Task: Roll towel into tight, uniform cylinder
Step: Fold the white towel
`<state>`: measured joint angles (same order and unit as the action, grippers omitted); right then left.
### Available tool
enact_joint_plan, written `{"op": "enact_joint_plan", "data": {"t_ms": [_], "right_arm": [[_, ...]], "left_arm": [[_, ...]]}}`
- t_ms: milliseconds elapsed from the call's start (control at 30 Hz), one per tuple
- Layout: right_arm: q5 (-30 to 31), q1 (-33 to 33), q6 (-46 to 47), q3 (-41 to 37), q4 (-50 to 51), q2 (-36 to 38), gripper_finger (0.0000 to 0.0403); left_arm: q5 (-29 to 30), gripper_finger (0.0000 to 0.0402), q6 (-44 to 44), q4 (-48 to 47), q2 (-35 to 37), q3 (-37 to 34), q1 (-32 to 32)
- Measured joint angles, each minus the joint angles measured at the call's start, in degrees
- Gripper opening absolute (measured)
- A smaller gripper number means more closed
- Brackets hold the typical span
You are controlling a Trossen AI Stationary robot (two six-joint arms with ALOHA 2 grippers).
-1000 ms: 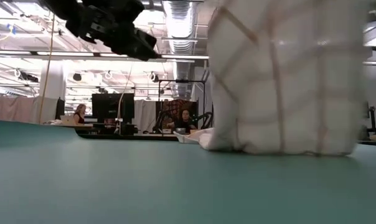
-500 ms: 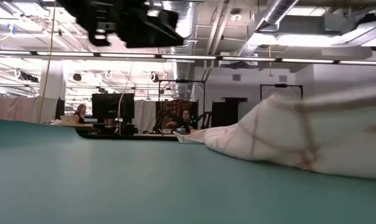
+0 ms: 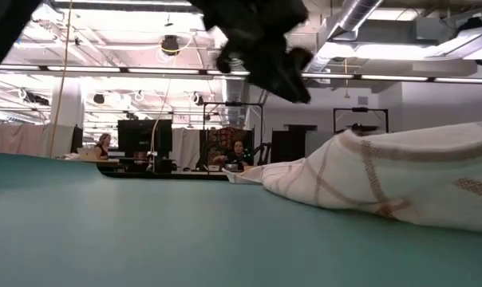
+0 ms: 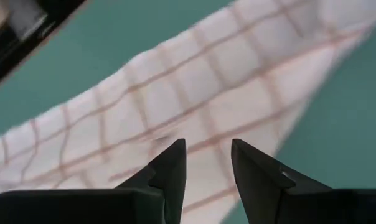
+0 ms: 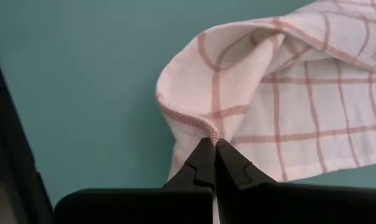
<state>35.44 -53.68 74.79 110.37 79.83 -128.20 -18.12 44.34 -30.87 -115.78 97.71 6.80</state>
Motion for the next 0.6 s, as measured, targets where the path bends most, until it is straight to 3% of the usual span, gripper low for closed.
{"op": "enact_joint_plan", "data": {"t_ms": [167, 333, 467, 600], "right_arm": [[0.0, -0.9, 2.2, 0.0, 0.7, 0.0, 0.0012], [-0.1, -1.2, 5.3, 0.0, 1.2, 0.0, 0.0012], [-0.2, -1.3, 7.7, 0.0, 2.8, 0.0, 0.0012], [-0.5, -1.3, 8.3, 0.0, 3.4, 0.0, 0.0012]], "left_arm": [[-4.7, 0.0118, 0.6, -4.3, -5.8, 5.6, 7.4], [-23.5, 0.0118, -1.2, -5.8, -6.3, 5.1, 16.0], [-20.5, 0.0118, 0.7, -5.7, -6.3, 5.0, 19.1], [-20.3, 0.0118, 2.8, -3.3, -7.2, 5.0, 17.3]]}}
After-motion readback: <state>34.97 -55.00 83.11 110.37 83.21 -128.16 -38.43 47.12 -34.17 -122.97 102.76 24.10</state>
